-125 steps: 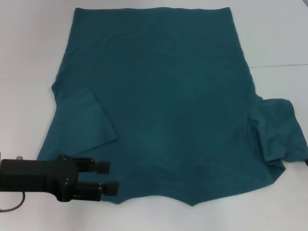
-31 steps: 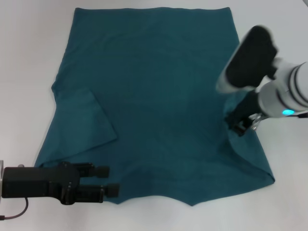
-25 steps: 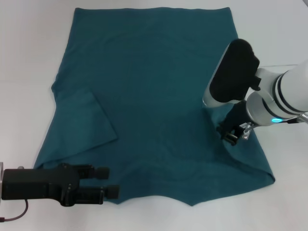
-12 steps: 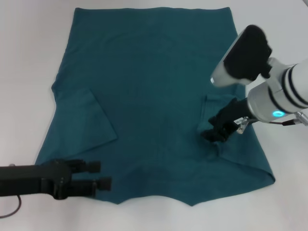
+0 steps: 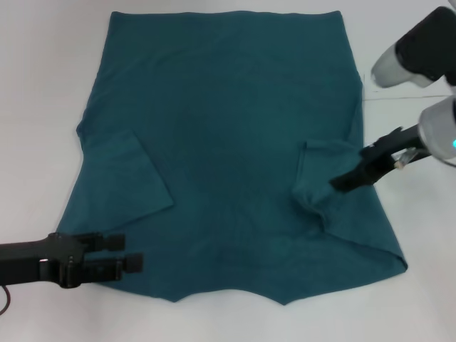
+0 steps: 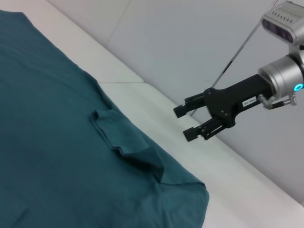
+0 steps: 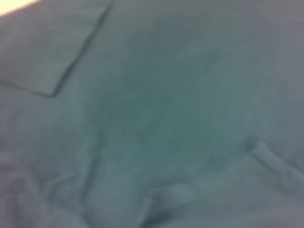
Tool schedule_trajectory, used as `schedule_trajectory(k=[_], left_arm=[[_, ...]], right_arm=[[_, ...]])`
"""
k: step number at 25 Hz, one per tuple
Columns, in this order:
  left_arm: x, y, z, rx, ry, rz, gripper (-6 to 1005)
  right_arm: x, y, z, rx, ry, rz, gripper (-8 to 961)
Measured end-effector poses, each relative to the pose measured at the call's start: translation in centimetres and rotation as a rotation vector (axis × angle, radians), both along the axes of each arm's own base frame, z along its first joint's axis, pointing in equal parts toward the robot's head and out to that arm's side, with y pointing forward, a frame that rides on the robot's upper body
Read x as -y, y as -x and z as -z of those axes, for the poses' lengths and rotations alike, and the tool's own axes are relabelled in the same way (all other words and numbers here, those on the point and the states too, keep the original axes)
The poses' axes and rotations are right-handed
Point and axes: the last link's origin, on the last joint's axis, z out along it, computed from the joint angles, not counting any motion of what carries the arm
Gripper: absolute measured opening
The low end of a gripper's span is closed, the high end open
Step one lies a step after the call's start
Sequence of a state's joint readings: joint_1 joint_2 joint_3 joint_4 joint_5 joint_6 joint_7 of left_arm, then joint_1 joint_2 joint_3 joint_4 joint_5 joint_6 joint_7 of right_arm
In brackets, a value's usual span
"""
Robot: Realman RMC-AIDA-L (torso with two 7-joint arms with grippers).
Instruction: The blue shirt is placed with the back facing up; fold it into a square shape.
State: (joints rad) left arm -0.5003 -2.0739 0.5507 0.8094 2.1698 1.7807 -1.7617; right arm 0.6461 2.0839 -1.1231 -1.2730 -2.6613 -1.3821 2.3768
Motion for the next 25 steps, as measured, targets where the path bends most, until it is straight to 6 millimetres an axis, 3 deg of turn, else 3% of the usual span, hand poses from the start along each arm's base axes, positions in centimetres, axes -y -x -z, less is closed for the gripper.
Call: schedule_trajectory(k=[1, 5, 12, 17, 25], left_arm=[[0.0, 0.1, 0.0, -0.005, -0.002, -0.004, 797], [-0.1, 0.2, 0.3, -0.011, -0.006, -0.013, 797], [-0.1, 0.3, 0.3, -0.009, -0.007, -0.017, 798], [0.1, 0.6, 0.4, -0.011, -0.012, -0.030, 798], [0.4, 0.9, 0.5, -0.010, -0.012, -0.043, 797]], right_arm=[[-0.1, -0.2, -0.2, 0.014, -0.011, 0.009, 758], [-0.5, -0.8, 0.3, 0.053, -0.016, 0.039, 862], [-1.3, -1.7, 2.2, 0.083, 0.004, 0.070, 617], [-1.7, -1.7, 4.3, 0.098, 0.034, 0.065, 367], [-2.4, -0.8, 7.4, 0.110, 0.089, 0.045, 176]])
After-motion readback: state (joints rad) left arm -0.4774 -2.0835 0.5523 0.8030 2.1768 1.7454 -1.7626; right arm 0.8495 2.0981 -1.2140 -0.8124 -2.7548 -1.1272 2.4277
